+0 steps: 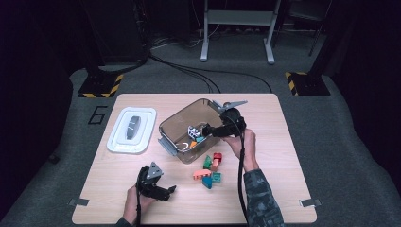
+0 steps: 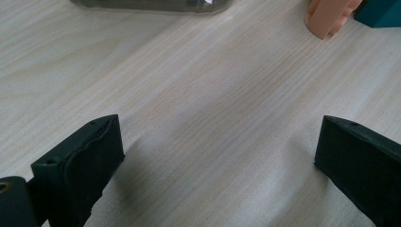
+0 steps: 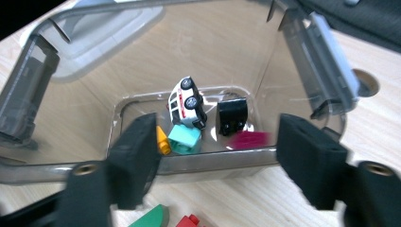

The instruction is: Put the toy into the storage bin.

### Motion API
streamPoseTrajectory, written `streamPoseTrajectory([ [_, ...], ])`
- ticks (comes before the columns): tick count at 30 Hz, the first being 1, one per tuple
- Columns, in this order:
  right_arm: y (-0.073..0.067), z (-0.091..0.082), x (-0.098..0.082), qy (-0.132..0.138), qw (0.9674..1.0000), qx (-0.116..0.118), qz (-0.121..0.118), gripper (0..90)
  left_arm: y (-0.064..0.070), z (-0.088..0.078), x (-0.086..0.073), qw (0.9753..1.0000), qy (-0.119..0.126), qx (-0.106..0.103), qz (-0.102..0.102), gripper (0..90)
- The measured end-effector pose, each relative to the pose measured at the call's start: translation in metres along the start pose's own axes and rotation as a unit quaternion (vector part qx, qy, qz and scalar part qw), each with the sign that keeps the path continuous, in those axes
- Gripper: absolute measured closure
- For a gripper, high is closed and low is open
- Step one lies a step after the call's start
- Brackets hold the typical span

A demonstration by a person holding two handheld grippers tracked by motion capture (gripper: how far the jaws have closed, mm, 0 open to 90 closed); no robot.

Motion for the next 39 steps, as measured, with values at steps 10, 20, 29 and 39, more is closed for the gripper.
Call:
streamPoseTrajectory([
  [10, 0.000, -0.021, -0.025, 0.021, 0.9998, 0.000, 0.007, 17.0, 0.000, 0.000, 0.000, 1.0000, -0.003, -0.002, 0.001, 1.9],
  [20, 0.002, -0.016, -0.068, 0.012, 0.9998, 0.015, 0.004, 14.5, 0.000, 0.000, 0.000, 1.0000, -0.003, -0.002, 0.001, 1.9],
  [29, -0.001, 0.000, -0.104, -0.011, 0.9991, 0.039, -0.015, 9.9, 0.000, 0.000, 0.000, 1.0000, -0.003, -0.002, 0.001, 1.9],
  [39, -0.007, 0.018, -0.124, -0.034, 0.9951, 0.057, -0.074, 29.6, 0.000, 0.000, 0.000, 1.0000, -0.001, -0.001, 0.000, 1.9],
])
Point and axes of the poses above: each handheld gripper's, and its own axes: z roughly forward along the jaws, x roughly out of its top, y roughly to its right, the point moved 4 cm from there along z, roughly forward along the jaws, and after that the axes turned 11 degrees about z, right-handed, at the moved point
